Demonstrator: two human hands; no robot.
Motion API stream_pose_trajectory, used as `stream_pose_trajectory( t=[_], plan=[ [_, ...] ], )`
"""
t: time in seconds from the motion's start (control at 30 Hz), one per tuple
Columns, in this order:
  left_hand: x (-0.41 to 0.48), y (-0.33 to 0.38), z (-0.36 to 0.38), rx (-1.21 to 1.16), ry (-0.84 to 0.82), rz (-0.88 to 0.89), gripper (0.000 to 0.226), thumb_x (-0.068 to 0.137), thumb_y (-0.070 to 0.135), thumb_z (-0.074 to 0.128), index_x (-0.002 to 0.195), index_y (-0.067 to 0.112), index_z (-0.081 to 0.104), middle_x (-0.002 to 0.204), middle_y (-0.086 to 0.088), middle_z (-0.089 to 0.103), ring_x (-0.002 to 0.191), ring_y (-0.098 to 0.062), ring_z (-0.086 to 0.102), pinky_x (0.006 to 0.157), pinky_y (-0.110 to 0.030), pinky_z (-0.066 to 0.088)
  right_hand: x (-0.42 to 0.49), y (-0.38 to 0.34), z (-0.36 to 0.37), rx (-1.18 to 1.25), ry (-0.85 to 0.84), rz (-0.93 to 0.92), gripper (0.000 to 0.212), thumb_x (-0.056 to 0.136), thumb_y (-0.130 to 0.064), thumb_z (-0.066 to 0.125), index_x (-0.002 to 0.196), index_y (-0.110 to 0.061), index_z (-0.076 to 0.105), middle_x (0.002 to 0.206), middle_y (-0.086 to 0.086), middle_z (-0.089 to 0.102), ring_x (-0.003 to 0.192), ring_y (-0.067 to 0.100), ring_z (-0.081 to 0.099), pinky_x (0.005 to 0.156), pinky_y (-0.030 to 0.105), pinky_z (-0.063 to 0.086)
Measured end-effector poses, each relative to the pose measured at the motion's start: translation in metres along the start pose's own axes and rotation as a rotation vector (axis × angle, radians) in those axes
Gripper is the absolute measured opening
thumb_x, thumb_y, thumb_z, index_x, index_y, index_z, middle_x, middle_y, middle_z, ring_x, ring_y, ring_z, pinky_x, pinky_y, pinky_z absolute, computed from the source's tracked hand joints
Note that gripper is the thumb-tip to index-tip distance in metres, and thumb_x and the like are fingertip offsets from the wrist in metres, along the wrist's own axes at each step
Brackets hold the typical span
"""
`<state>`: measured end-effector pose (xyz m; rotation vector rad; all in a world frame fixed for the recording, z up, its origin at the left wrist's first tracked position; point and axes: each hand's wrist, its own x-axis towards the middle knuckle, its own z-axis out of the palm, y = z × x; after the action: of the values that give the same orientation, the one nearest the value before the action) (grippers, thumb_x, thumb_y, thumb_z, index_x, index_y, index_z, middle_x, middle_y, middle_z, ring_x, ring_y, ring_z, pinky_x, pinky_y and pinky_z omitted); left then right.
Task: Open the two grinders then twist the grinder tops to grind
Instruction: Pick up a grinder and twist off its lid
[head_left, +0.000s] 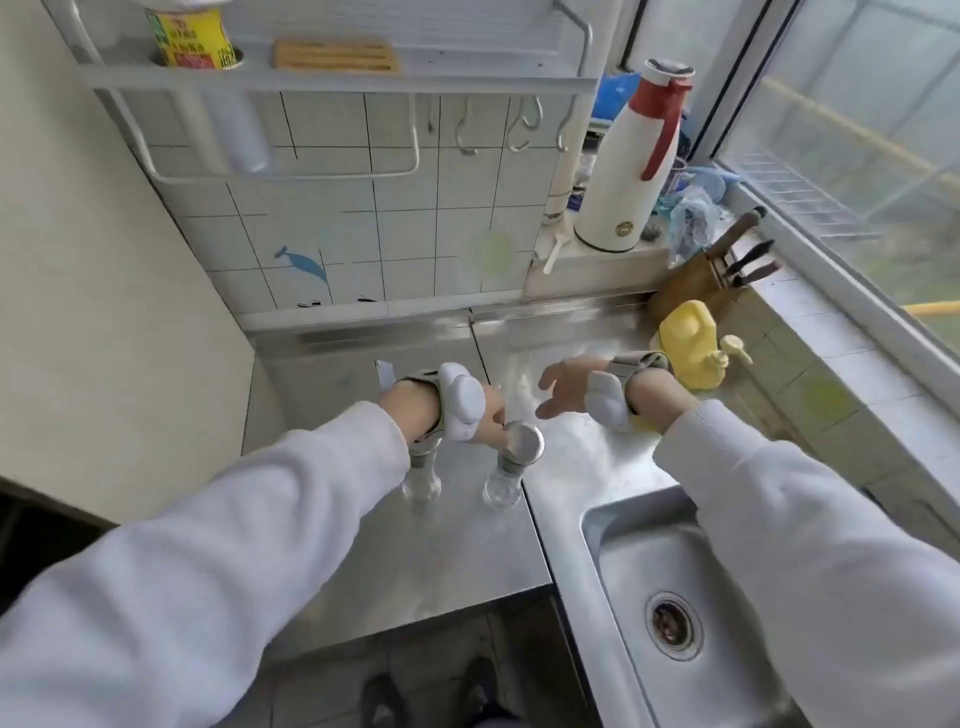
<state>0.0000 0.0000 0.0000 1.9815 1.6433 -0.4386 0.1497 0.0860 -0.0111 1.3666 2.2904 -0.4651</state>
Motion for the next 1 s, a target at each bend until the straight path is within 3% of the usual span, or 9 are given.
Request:
stream_pose_trajectory(
  t=[0.07,0.2,0.37,0.47,0.6,0.77,1.0],
  plan=[
    [0.009,0.003,0.016,0.009,-0.090,-0.008,0.027,0.090,0.040,0.045,0.094,0.012,0.046,0.097,0.000,0.048,0.088,-0.020,0.046,0.077,-0.026,0.034,0.002,-0.001,0.007,-0.028,-0.035,-0.061,0.063,0.078,-0.048,0.062,0.130,-0.018,0.043,0.129,0.005,0.054,0.116,0.026,0.051,0.094,0.032,0.038],
    [0.034,0.002,0.064,-0.117,-0.049,-0.117,0.020,0.090,0.035,0.050,0.079,0.023,0.039,0.092,0.004,0.044,0.080,-0.018,0.039,0.064,-0.022,0.032,0.005,-0.004,0.029,-0.015,-0.074,-0.143,0.065,0.080,-0.035,0.064,0.135,-0.016,0.035,0.132,0.011,0.050,0.120,0.029,0.048,0.097,0.036,0.041],
    [0.057,0.006,0.111,-0.335,-0.022,-0.200,0.047,0.080,0.024,0.068,0.102,0.022,0.026,0.101,-0.003,0.043,0.087,-0.023,0.045,0.067,-0.026,0.038,0.009,-0.008,0.044,-0.001,-0.125,-0.263,0.067,0.078,-0.021,0.066,0.136,-0.014,0.033,0.132,0.014,0.043,0.117,0.033,0.048,0.088,0.033,0.040],
    [0.066,0.003,0.124,-0.428,0.072,-0.202,0.059,0.077,0.024,0.069,0.125,0.010,0.036,0.119,-0.008,0.050,0.108,-0.029,0.054,0.079,-0.029,0.039,0.008,-0.009,0.052,0.004,-0.066,-0.308,0.065,0.076,-0.027,0.067,0.133,-0.014,0.038,0.126,0.012,0.046,0.111,0.032,0.052,0.077,0.029,0.037],
    [0.067,0.004,0.136,-0.606,0.235,-0.205,0.069,0.076,0.026,0.070,0.132,0.007,0.035,0.129,-0.011,0.049,0.115,-0.029,0.051,0.094,-0.031,0.039,0.013,-0.009,0.061,-0.013,0.025,-0.352,0.069,0.071,-0.042,0.069,0.129,-0.019,0.040,0.118,0.007,0.051,0.103,0.030,0.056,0.079,0.033,0.047],
    [0.071,0.007,0.143,-0.877,0.362,-0.199,0.065,0.067,0.032,0.072,0.124,0.020,0.045,0.119,-0.001,0.060,0.104,-0.024,0.057,0.085,-0.030,0.045,0.019,-0.010,0.067,-0.012,0.064,-0.377,0.068,0.067,-0.044,0.071,0.124,-0.017,0.046,0.112,0.007,0.054,0.097,0.029,0.058,0.082,0.039,0.051],
    [0.087,0.020,0.146,-0.976,0.491,-0.294,0.044,0.058,0.038,0.063,0.099,0.022,0.058,0.095,0.002,0.069,0.093,-0.021,0.064,0.083,-0.040,0.052,0.024,-0.007,0.075,0.036,0.120,-0.400,0.062,0.068,-0.042,0.069,0.119,-0.014,0.050,0.109,0.008,0.057,0.094,0.030,0.059,0.079,0.037,0.051]
  ],
)
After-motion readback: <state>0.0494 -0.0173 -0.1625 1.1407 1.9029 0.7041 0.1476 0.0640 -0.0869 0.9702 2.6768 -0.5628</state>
